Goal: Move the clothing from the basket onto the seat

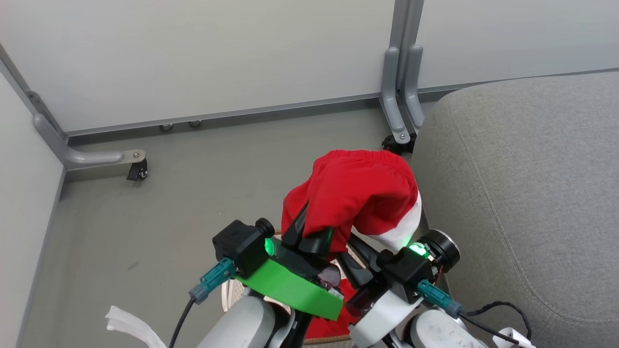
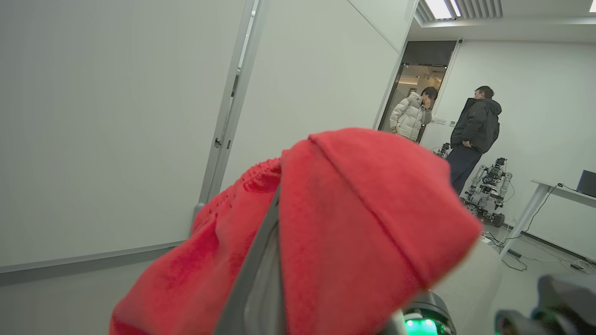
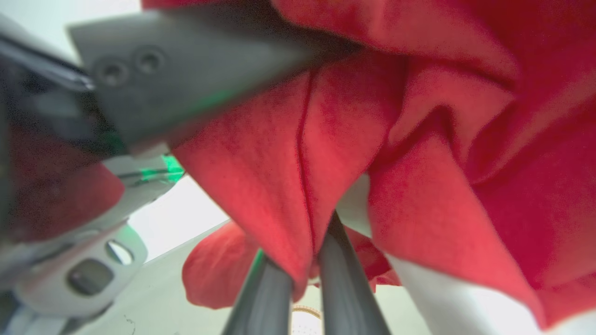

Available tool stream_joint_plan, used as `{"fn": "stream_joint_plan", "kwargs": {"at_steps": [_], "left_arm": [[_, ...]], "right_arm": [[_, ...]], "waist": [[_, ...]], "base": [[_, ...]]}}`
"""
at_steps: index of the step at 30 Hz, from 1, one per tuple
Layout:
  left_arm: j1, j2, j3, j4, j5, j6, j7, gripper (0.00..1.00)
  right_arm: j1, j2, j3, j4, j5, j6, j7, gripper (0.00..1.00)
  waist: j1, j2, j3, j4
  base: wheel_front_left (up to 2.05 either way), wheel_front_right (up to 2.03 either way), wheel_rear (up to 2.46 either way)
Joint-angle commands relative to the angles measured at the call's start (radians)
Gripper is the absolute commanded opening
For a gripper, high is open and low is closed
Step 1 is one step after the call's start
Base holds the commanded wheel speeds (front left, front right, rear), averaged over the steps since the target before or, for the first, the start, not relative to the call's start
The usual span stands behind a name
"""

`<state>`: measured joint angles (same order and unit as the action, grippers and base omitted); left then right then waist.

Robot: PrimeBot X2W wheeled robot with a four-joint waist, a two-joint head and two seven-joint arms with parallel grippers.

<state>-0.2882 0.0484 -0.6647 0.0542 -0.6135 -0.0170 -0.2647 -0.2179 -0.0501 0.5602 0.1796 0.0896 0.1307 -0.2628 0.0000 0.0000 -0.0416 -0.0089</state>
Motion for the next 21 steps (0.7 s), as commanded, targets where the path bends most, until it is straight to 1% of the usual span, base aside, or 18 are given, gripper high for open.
{"fn": "stream_joint_plan", "kwargs": {"at_steps": [1, 9, 10, 11, 12, 13, 14, 21], "left_arm": [[0.010, 0.004, 0.009, 0.003, 0.009, -0.001, 0.001, 0.00], [0.024, 0.004, 0.034, 0.021, 0.016, 0.001, 0.001, 0.00], [0.025, 0.004, 0.037, 0.025, 0.018, 0.004, 0.001, 0.04], [0.026, 0.004, 0.040, 0.029, 0.020, 0.007, 0.001, 0.33], [0.027, 0.004, 0.041, 0.036, 0.022, 0.011, 0.001, 0.52], [0.027, 0.004, 0.041, 0.040, 0.024, 0.014, 0.001, 0.84], [0.027, 0.004, 0.038, 0.053, 0.020, 0.015, 0.001, 1.00], [0.021, 0.004, 0.050, 0.090, 0.026, 0.013, 0.001, 1.00]], "right_arm": [[0.010, 0.000, -0.008, -0.002, 0.008, 0.000, -0.003, 0.00], [0.024, -0.001, -0.052, -0.027, 0.027, 0.000, -0.003, 0.00], [0.026, -0.001, -0.057, -0.029, 0.030, 0.000, -0.003, 0.00], [0.026, -0.001, -0.061, -0.031, 0.033, 0.000, -0.003, 0.00], [0.026, -0.001, -0.064, -0.032, 0.033, 0.000, -0.003, 0.00], [0.026, -0.001, -0.066, -0.033, 0.037, 0.000, -0.003, 0.00], [0.026, -0.001, -0.071, -0.033, 0.043, 0.000, -0.003, 0.00], [0.027, -0.001, -0.096, -0.027, 0.055, 0.000, -0.003, 0.00]], "waist": [[0.0000, 0.0000, 0.000, -0.001], [0.0000, 0.0000, -0.004, -0.006], [0.0000, 0.0000, -0.004, -0.007], [0.0000, 0.0000, -0.003, -0.007], [0.0000, 0.0000, -0.003, -0.008], [0.0000, 0.0000, -0.002, -0.008], [0.0000, 0.0000, -0.001, -0.009], [0.0000, 0.0000, 0.004, -0.011]], "base": [[0.00, 0.00, 0.00], [0.00, 0.00, 0.00], [0.00, 0.00, 0.00], [0.00, 0.00, 0.00], [0.00, 0.00, 0.00], [0.00, 0.00, 0.00], [0.00, 0.00, 0.00], [0.00, 0.00, 0.00]]}}
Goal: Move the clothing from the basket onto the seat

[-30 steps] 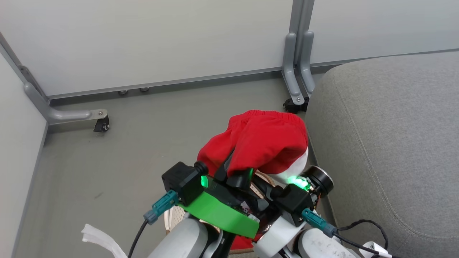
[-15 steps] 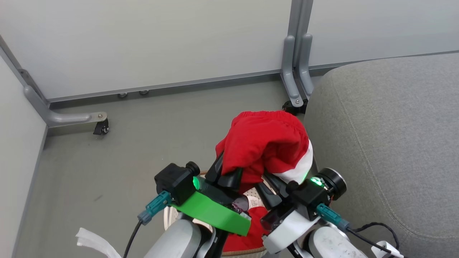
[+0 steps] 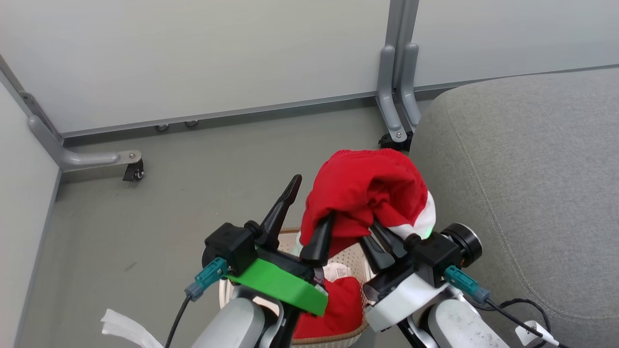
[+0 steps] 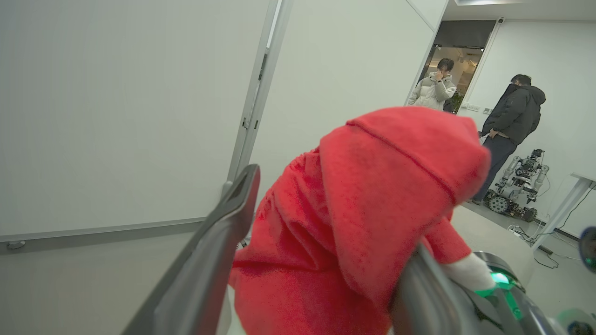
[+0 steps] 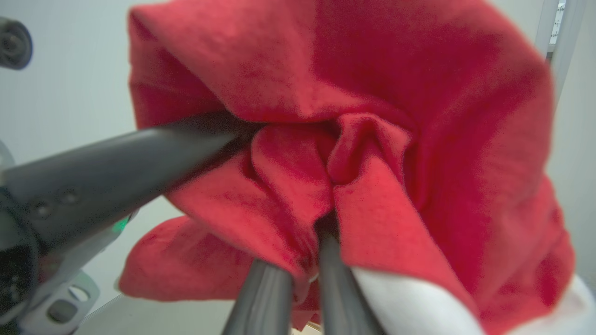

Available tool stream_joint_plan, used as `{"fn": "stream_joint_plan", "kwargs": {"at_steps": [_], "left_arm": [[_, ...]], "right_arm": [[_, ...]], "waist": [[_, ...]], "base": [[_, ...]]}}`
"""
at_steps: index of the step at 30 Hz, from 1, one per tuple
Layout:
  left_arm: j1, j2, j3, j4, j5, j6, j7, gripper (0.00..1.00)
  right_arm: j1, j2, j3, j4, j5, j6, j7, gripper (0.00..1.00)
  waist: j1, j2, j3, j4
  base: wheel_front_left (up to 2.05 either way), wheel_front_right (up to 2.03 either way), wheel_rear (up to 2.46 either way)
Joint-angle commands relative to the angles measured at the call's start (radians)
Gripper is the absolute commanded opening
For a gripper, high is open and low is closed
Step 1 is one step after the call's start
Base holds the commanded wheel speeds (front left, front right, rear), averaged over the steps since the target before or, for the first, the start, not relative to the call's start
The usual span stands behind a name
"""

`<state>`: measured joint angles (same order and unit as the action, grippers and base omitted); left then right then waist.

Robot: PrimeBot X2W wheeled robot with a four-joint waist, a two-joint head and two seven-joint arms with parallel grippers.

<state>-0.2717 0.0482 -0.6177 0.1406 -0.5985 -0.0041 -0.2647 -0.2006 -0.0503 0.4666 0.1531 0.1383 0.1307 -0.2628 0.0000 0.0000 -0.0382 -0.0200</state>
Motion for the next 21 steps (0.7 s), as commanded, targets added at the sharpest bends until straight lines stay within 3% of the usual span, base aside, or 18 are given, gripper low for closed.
{"fn": "stream_joint_plan", "kwargs": {"at_steps": [1, 11, 21], "left_arm": [[0.006, 0.004, 0.008, 0.009, 0.013, -0.002, 0.001, 1.00], [0.037, 0.004, 0.039, 0.048, 0.068, -0.060, 0.001, 1.00], [0.078, 0.004, 0.083, 0.049, 0.119, -0.086, 0.001, 1.00]], "right_arm": [[0.008, 0.000, -0.009, 0.000, 0.006, 0.000, -0.003, 0.00], [0.009, -0.001, -0.098, 0.005, -0.011, 0.000, -0.003, 0.00], [0.014, -0.001, -0.168, -0.012, -0.050, 0.000, -0.003, 0.00]], "waist": [[0.0000, 0.0000, 0.001, 0.000], [0.0000, 0.0000, 0.003, 0.004], [0.0000, 0.0000, 0.002, 0.015]], "base": [[0.00, 0.00, 0.00], [0.00, 0.00, 0.00], [0.00, 0.00, 0.00]]}}
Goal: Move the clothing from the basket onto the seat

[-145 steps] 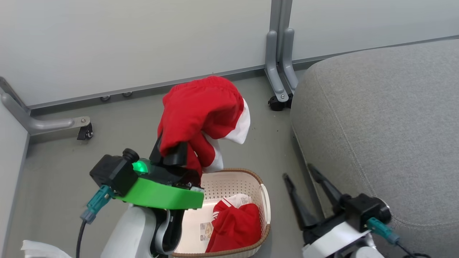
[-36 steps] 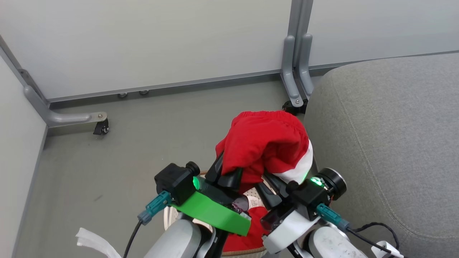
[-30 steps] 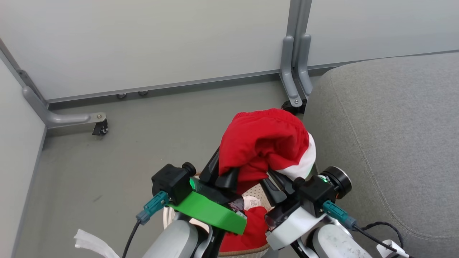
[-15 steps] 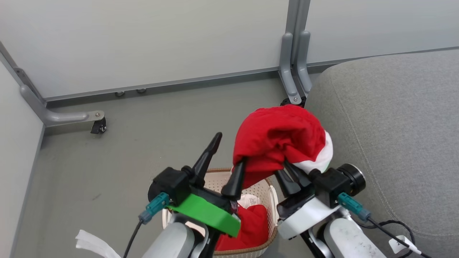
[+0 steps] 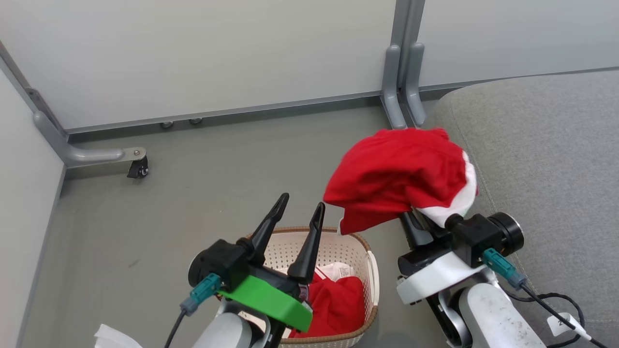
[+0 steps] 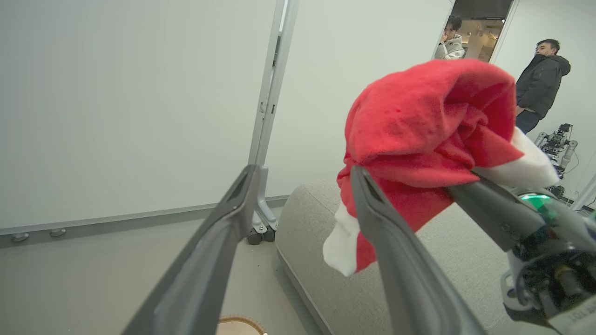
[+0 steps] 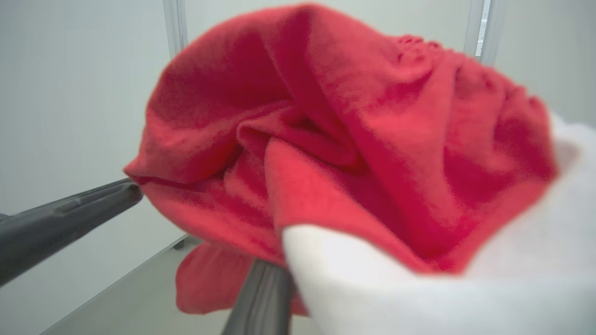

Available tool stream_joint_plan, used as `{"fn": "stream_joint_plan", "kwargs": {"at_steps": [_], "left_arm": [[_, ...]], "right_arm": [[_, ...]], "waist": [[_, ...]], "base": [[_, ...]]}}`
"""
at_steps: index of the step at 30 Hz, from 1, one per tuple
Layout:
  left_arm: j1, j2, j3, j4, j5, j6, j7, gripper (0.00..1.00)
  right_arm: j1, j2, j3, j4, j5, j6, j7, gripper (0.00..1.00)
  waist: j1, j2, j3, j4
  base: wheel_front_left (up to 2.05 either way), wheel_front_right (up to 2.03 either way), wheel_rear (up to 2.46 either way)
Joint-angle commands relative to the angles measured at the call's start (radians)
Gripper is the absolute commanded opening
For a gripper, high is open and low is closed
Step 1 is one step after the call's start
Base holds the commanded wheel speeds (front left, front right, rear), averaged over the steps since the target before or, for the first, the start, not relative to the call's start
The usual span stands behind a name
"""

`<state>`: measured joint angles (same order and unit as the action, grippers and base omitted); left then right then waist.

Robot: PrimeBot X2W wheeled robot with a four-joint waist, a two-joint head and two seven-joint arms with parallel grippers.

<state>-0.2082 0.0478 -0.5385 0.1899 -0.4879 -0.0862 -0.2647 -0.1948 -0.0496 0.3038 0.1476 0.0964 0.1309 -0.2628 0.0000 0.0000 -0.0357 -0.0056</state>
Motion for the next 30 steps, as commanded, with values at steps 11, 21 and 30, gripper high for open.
{"fn": "stream_joint_plan", "kwargs": {"at_steps": [11, 21, 30], "left_arm": [[0.061, 0.005, 0.043, 0.021, 0.124, -0.033, 0.001, 1.00], [0.154, 0.028, 0.182, 0.059, 0.228, -0.043, 0.001, 1.00], [0.237, 0.014, 0.312, 0.067, 0.272, -0.045, 0.001, 1.00]], "right_arm": [[0.024, -0.002, -0.043, -0.034, -0.023, 0.000, -0.003, 0.00], [0.048, -0.002, -0.093, -0.063, -0.039, 0.000, -0.003, 0.00], [0.074, -0.001, -0.130, -0.084, -0.051, 0.000, -0.003, 0.00]], "waist": [[0.0000, 0.0000, -0.005, 0.009], [0.0000, 0.0000, -0.011, 0.021], [0.0000, 0.0000, -0.022, 0.043]], "base": [[0.00, 0.00, 0.00], [0.00, 0.00, 0.00], [0.00, 0.00, 0.00]]}}
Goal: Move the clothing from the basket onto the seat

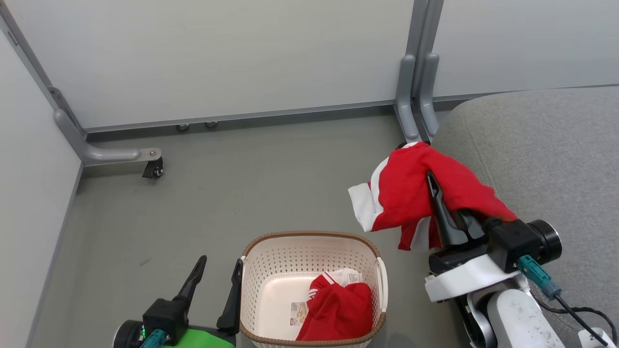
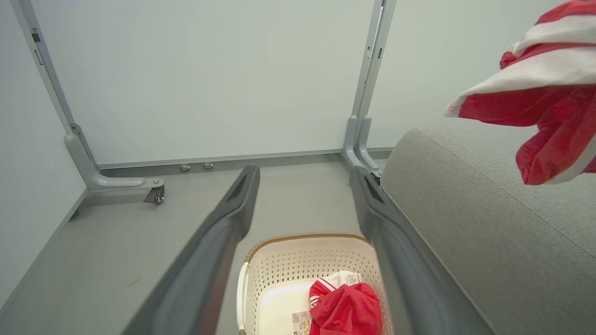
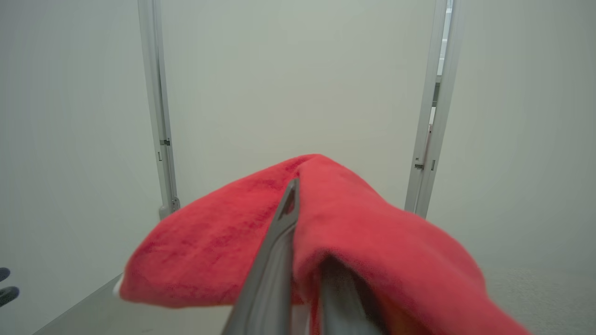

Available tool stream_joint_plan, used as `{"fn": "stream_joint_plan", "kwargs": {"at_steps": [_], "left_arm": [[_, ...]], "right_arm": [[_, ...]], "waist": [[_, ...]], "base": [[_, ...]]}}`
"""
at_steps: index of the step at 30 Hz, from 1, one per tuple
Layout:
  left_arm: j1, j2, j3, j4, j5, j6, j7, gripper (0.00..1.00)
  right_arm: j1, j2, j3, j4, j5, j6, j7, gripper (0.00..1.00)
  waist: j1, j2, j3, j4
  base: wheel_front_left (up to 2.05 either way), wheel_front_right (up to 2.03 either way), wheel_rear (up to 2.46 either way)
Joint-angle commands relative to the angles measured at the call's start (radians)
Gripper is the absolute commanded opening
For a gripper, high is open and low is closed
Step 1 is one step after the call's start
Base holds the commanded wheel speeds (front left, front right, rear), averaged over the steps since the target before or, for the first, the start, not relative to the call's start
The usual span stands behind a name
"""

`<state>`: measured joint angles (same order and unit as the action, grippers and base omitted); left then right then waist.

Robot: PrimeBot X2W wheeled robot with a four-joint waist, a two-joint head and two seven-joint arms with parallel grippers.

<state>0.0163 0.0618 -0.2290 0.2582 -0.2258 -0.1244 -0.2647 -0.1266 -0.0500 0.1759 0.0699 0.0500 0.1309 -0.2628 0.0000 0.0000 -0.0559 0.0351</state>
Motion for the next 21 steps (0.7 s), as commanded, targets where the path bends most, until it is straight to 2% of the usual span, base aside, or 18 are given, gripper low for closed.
{"fn": "stream_joint_plan", "kwargs": {"at_steps": [1, 8, 21], "left_arm": [[0.022, -0.001, 0.018, 0.000, 0.014, -0.007, 0.001, 1.00], [0.073, -0.011, 0.117, -0.016, 0.009, 0.009, 0.001, 1.00], [0.107, -0.011, 0.109, -0.030, 0.008, 0.004, 0.001, 1.00]], "right_arm": [[0.011, -0.001, -0.007, -0.008, -0.007, 0.000, -0.003, 0.00], [0.040, -0.001, -0.044, -0.019, -0.008, 0.000, -0.003, 0.00], [0.056, -0.001, -0.061, -0.016, 0.001, 0.000, -0.003, 0.00]], "waist": [[0.0000, 0.0000, -0.004, 0.005], [0.0000, 0.0000, -0.013, 0.019], [0.0000, 0.0000, -0.015, 0.020]], "base": [[0.00, 0.00, 0.00], [0.00, 0.00, 0.00], [0.00, 0.00, 0.00]]}}
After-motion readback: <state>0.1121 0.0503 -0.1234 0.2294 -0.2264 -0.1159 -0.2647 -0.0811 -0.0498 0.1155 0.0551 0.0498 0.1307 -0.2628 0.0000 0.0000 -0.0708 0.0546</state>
